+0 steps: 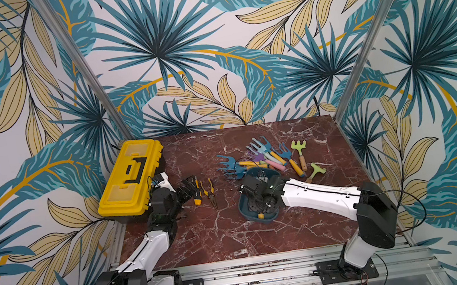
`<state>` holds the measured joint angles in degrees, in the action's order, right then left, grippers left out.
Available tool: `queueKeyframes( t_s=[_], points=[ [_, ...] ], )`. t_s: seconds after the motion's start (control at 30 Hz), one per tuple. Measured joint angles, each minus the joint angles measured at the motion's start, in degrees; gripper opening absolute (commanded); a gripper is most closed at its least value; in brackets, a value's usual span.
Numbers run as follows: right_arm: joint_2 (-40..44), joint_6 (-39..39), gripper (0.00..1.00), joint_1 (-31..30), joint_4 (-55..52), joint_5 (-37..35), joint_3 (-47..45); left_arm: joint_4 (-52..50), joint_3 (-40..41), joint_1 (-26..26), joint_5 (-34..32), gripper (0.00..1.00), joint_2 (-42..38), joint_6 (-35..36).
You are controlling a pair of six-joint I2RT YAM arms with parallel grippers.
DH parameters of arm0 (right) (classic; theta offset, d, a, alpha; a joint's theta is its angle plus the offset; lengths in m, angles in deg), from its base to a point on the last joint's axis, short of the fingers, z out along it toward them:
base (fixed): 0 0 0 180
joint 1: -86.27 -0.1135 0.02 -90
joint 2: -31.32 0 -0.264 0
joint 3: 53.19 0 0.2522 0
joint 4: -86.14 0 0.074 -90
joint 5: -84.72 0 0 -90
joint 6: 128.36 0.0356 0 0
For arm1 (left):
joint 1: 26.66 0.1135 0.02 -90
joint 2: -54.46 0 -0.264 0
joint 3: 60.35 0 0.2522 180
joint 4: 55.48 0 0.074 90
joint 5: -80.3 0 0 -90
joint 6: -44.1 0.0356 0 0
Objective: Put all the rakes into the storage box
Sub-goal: Place the rake in the storage box, then pick up the rake at the center of the board.
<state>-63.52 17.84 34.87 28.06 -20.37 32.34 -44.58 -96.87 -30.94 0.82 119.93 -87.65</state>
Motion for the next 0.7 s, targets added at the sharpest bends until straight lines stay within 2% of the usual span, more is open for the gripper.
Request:
queueKeyframes(
  t_s=[0.13,0.37,0.53,0.7],
  points=[
    [6.84,-2.36,0.69,4.00,0.81,0.07,-4.17,-0.33,-0.55,-2.84,1.27,1.00,0.59,1.01],
    [20.87,-5.09,0.72,18.45,0.72,-1.79,-14.14,-5.84,-9.20,-11.76,4.13,1.00,7.85,6.23],
    [22.60,-6.23,0.69,28.00,0.74,-2.54,-18.16,-8.57,-14.29,-16.74,4.94,1.00,12.79,9.57],
    [20.20,-7.80,0.66,36.24,1.57,-2.40,-18.78,-10.82,-15.76,-18.25,5.70,1.00,16.02,11.39]
  ],
)
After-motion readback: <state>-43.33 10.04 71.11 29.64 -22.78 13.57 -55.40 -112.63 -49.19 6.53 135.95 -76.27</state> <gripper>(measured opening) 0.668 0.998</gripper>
